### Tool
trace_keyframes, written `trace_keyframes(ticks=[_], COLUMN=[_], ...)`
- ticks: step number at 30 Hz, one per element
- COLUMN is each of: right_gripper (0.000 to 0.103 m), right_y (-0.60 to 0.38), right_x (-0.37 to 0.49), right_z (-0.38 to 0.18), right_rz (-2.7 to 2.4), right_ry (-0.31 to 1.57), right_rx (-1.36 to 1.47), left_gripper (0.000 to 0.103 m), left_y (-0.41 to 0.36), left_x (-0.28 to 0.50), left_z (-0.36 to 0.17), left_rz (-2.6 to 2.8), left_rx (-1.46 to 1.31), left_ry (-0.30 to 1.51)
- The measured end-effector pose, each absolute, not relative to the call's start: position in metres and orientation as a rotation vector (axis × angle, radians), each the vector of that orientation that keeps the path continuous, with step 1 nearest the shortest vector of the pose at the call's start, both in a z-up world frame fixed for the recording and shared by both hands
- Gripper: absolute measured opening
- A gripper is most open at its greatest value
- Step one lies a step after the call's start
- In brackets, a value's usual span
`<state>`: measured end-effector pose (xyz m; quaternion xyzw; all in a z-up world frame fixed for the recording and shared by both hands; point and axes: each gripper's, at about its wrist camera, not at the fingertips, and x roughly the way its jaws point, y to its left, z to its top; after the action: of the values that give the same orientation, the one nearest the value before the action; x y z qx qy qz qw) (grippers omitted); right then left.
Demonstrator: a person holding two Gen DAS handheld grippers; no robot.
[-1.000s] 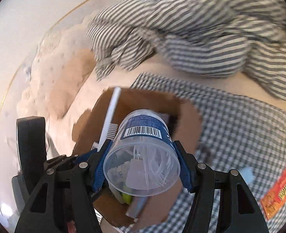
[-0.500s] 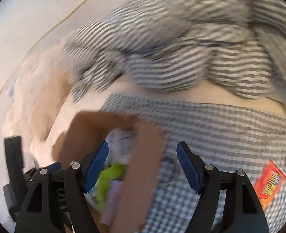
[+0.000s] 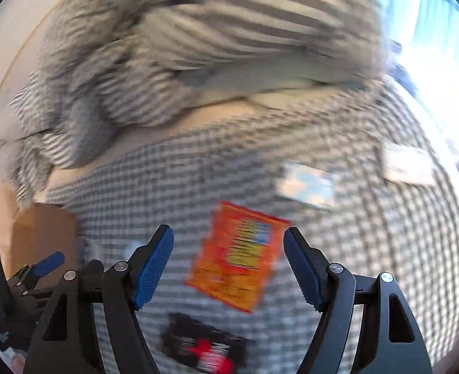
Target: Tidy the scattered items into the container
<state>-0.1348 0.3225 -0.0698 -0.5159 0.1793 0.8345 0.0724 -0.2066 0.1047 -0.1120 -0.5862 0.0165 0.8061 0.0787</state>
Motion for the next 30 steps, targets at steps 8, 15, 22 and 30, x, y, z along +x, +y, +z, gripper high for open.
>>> trace_keyframes(ticks=[8, 15, 22, 30], right_gripper=[0.073, 0.073, 0.073, 0.073], right_y=[0.442, 0.452, 0.415, 0.393], right_x=[-0.118, -0.152, -0.188, -0.213], right_z=[-0.105, -0.122, -0.158, -0.200], right_rz=[2.371, 2.558, 2.716, 2.687], right_ry=[0.583, 0.482, 0.332, 0.156], right_rx=[-1.538, -1.660, -1.809, -1.896], left_gripper=[0.103, 0.103, 0.103, 0.103], left_y=[0.213, 0.247, 0.235, 0.229], left_x=[-0.210, -0.216, -0.214, -0.201], left_z=[-0.157, -0.198, -0.223, -0.226], left_rz=[2.333, 2.332, 2.272, 2.304], left_rx=[-1.777, -1.835, -1.869, -1.803], left_ry=[0.161, 0.260, 0.187, 0.130])
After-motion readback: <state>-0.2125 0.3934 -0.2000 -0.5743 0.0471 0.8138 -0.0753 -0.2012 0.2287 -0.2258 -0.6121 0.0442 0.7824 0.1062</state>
